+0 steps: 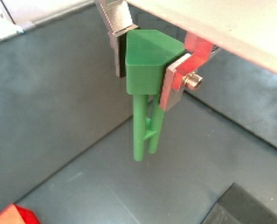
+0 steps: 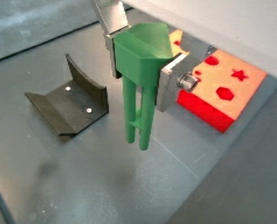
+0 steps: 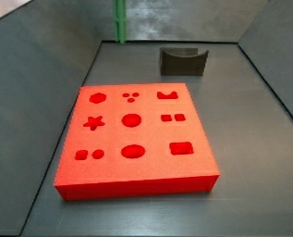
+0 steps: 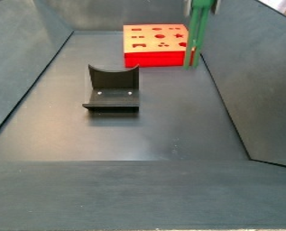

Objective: Pick up the 3 prong object. Move up. Move to above the board. Insert the 3 prong object.
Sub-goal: Move to above the board.

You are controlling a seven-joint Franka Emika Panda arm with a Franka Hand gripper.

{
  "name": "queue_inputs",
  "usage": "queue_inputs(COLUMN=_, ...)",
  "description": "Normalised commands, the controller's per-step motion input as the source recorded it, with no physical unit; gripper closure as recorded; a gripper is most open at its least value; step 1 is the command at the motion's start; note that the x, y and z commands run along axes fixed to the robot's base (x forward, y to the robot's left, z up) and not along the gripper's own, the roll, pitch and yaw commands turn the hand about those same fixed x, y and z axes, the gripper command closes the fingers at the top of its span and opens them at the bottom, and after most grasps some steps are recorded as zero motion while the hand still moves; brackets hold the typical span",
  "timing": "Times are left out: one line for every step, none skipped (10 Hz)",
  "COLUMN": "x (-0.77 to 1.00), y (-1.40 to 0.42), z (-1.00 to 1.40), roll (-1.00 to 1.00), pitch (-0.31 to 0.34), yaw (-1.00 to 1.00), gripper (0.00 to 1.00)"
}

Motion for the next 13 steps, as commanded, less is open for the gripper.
queue_inputs(x=-0.07, y=0.13, z=1.0, roll=-0.03, pitch=0.098, yaw=-0.04, gripper=1.0)
queue_inputs(x=-0.06, y=0.13, z=1.0, roll=-0.02, pitch=0.092, yaw=-0.04, gripper=1.0)
queue_inputs(x=-0.05, y=0.12, z=1.0, roll=-0.01, pitch=0.089, yaw=-0.04, gripper=1.0)
queue_inputs(x=-0.04, y=0.11, z=1.0, roll=0.0, pitch=0.088, yaw=-0.04, gripper=1.0)
queue_inputs(x=-0.03, y=0.1, z=0.93, roll=0.0, pitch=0.085, yaw=-0.04, gripper=1.0)
queue_inputs(x=-0.02, y=0.08, z=0.81, roll=0.0, pitch=0.083, yaw=-0.04, gripper=1.0)
queue_inputs(x=0.0, y=0.06, z=0.59, roll=0.0, pitch=0.085, yaw=-0.04, gripper=1.0)
queue_inputs(x=0.0, y=0.04, z=0.37, roll=0.01, pitch=0.084, yaw=-0.04, gripper=1.0)
queue_inputs(x=0.0, y=0.04, z=0.2, roll=0.01, pitch=0.085, yaw=-0.04, gripper=1.0)
queue_inputs(x=0.26, y=-1.0, z=0.04, roll=0.2, pitch=0.033, yaw=-0.26, gripper=1.0)
queue_inputs(x=0.26, y=-1.0, z=0.03, roll=0.2, pitch=0.023, yaw=-0.24, gripper=1.0)
queue_inputs(x=0.27, y=-1.0, z=0.03, roll=0.14, pitch=0.026, yaw=-0.1, gripper=1.0)
queue_inputs(x=0.28, y=-1.0, z=0.03, roll=0.06, pitch=0.029, yaw=-0.04, gripper=1.0)
